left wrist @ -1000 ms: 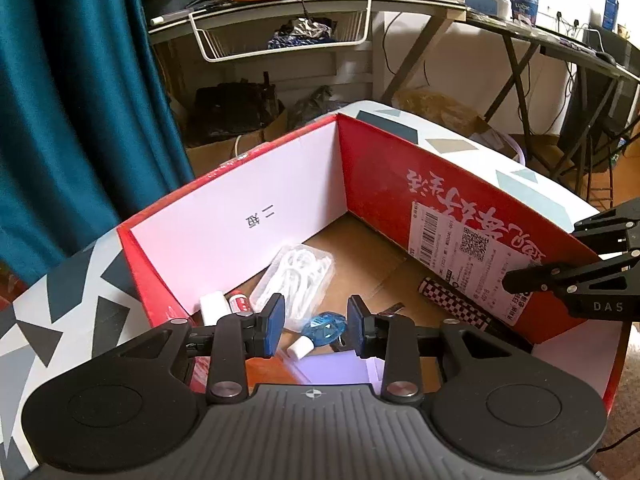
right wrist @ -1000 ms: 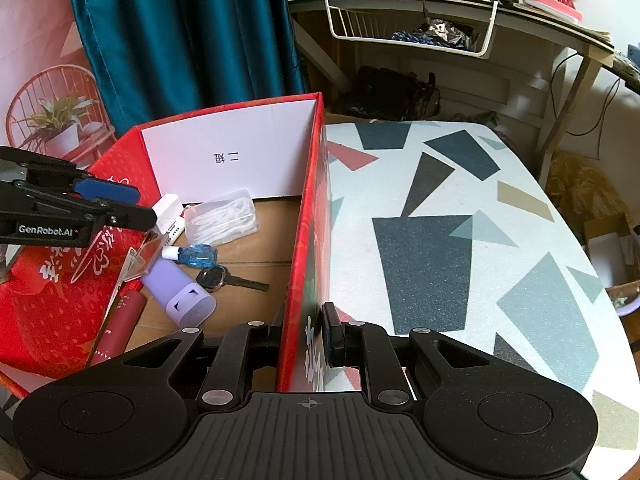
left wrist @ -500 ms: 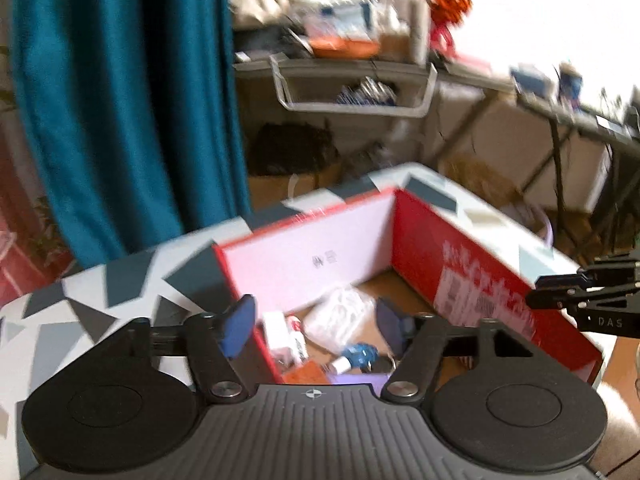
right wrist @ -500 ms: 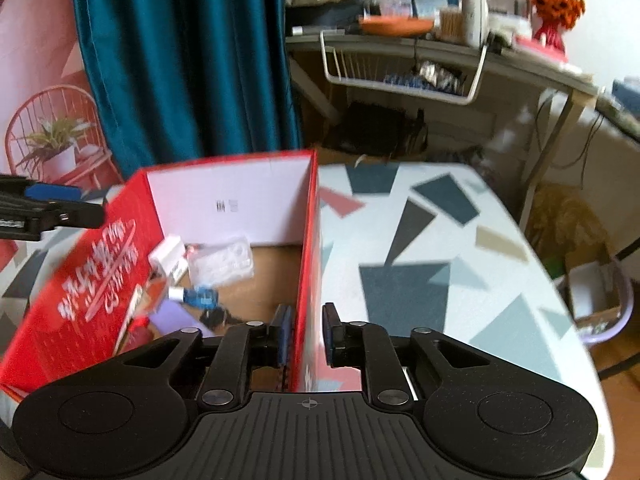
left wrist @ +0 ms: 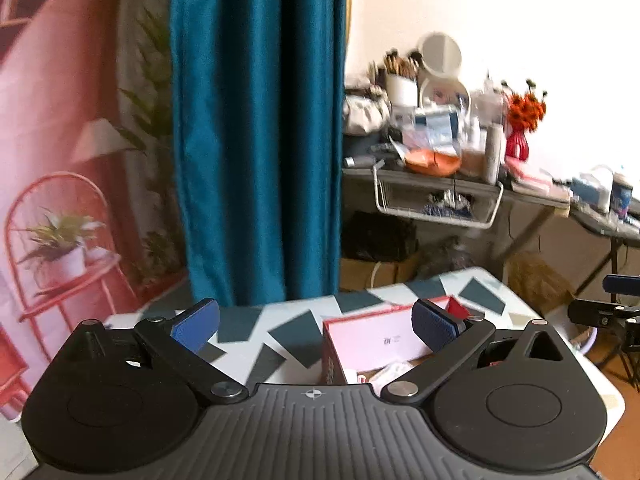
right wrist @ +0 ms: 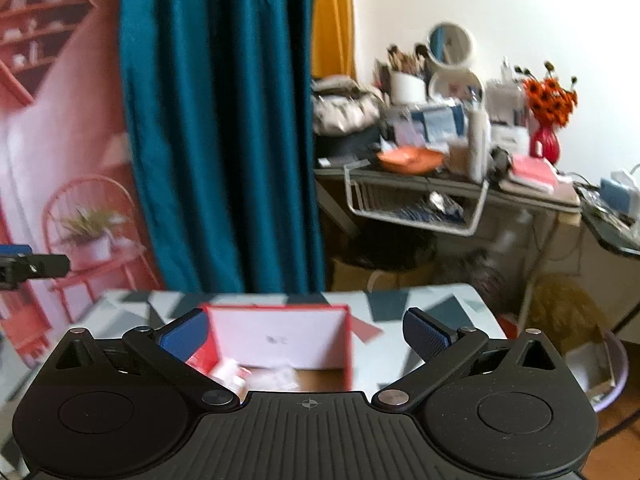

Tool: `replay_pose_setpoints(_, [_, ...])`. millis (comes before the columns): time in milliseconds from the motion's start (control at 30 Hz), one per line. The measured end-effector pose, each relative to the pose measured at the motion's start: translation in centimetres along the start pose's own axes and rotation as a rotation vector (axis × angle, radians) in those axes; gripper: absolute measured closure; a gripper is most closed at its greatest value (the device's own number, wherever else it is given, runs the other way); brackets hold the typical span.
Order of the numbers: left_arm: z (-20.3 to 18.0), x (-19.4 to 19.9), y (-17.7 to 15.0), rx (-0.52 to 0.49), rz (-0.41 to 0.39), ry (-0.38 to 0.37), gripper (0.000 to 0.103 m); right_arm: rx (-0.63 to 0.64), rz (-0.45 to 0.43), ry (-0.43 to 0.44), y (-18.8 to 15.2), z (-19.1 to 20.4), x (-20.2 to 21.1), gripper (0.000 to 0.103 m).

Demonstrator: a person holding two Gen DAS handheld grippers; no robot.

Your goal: Organize rigid objects

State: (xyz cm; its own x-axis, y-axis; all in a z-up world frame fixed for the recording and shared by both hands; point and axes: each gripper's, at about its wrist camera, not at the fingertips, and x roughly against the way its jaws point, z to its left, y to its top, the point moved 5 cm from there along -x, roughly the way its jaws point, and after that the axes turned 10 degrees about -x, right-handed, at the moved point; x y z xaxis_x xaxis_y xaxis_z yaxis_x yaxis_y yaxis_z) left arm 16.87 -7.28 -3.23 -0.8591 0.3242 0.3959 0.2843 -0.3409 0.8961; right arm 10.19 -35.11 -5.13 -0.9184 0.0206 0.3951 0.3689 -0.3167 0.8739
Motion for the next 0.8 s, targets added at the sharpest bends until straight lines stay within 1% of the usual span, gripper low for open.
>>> replay_pose_setpoints(100, [0.1,3.2,0.7,0.019,-0.03,0.063,0.0,0.009,-0.017,0.012,1.1,1.7,2.2,0.0])
replay_pose_setpoints(267, [-0.4,7.5,0.7,0.017,-0.039,0.147,0.0,0.028,-0.061,0.035,2.1,4.4,6.5,0.0])
replay_pose_setpoints(333, [-0.7,8.9,0.7,0.012,-0.046,0.169,0.0,0.032,-0.074,0.044,2.2,5.3,7.9,0.0])
replay_pose_setpoints(400, [-0.6,11.1,0.3,0.041,-0.08,0.189,0.0,0.037,-0.083,0.052,2.0,6.1,9.4,0.0])
replay_pose_setpoints(467, [-0.2,13.1,-0.3,0.094,-0.104,0.189,0.0,0.045,-0.088,0.054,1.5,6.8,10.6,0.0])
replay_pose_setpoints(533, [0.0,14.1,-0.8,0.123,-0.09,0.19,0.0,0.047,-0.092,0.054,1.1,7.3,11.8,0.0])
replay_pose_setpoints(667, [0.0,17.0,-1.9,0.108,-0.067,0.265,0.0,0.036,-0.093,0.06,0.0,8.1,13.7,0.0])
replay_pose_setpoints(800, [0.5,18.3,-2.6,0.127,-0.057,0.265,0.0,0.02,-0.089,0.074,-0.8,8.4,15.2,0.0])
